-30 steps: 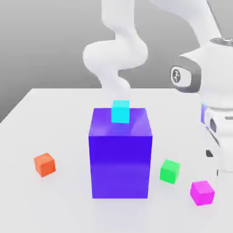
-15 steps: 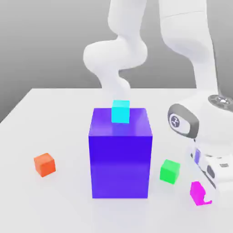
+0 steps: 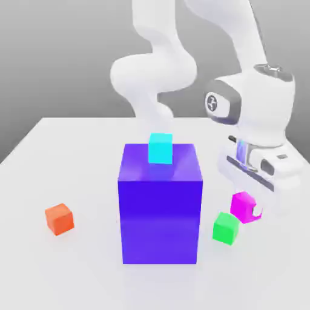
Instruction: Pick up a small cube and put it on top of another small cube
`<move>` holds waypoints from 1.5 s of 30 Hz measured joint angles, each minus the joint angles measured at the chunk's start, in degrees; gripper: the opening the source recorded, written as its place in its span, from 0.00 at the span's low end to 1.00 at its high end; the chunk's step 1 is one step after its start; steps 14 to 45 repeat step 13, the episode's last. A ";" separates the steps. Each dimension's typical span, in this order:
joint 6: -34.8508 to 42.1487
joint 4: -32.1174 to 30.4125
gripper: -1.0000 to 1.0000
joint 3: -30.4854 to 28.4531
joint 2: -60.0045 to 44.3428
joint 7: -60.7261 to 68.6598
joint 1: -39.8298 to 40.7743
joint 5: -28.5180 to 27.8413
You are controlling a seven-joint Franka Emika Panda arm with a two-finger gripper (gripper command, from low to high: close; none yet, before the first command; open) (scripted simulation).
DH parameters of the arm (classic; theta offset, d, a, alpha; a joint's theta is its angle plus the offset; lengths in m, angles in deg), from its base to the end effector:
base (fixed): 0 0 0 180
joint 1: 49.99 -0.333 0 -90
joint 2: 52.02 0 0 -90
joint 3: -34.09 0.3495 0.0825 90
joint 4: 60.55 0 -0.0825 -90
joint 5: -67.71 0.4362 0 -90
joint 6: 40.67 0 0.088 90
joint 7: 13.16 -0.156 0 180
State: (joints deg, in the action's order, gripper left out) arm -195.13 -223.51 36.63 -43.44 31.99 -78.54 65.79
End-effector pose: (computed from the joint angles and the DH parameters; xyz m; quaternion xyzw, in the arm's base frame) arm 0.3264 0.1959 0.1773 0.7774 0.6289 -0.0007 0.0105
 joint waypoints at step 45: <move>-13.93 -3.76 1.00 -1.98 -10.38 7.94 -2.32 2.06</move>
